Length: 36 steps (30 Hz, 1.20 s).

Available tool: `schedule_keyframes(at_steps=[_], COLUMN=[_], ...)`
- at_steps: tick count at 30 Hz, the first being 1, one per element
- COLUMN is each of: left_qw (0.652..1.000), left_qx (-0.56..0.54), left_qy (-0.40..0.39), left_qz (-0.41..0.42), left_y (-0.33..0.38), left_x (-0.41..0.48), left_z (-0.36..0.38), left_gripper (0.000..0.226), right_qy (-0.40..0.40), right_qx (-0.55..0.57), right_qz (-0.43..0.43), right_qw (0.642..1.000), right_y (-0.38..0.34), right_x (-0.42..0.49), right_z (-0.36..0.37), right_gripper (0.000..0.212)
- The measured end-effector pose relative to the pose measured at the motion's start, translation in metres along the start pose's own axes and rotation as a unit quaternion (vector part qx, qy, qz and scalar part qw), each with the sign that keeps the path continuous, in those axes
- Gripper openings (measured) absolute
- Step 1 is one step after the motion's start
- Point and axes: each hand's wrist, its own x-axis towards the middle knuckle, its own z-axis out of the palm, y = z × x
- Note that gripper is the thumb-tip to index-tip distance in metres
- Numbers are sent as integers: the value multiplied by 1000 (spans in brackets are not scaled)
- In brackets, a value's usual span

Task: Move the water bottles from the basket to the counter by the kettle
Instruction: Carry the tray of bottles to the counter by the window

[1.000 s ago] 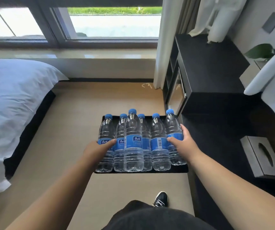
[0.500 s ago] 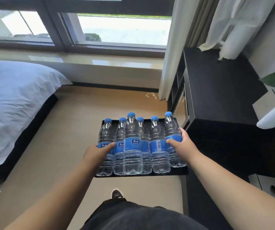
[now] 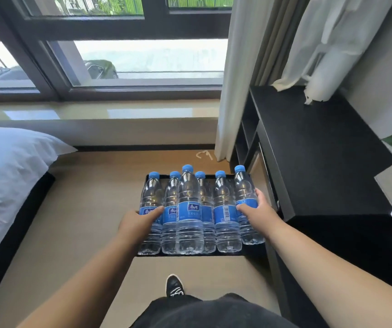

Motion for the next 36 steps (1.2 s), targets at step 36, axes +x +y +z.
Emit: schedule_keyframes(at_steps=[36], left_qw=[990], left_qx=[110], left_qy=[-82], left_qz=[38], left_y=[324], left_x=[324], left_z=[156], left_gripper=[47], right_qy=[133], right_qx=[19], right_qz=[68], right_qw=[989], right_y=[-191], right_x=[346], right_z=[-113], right_gripper=[55])
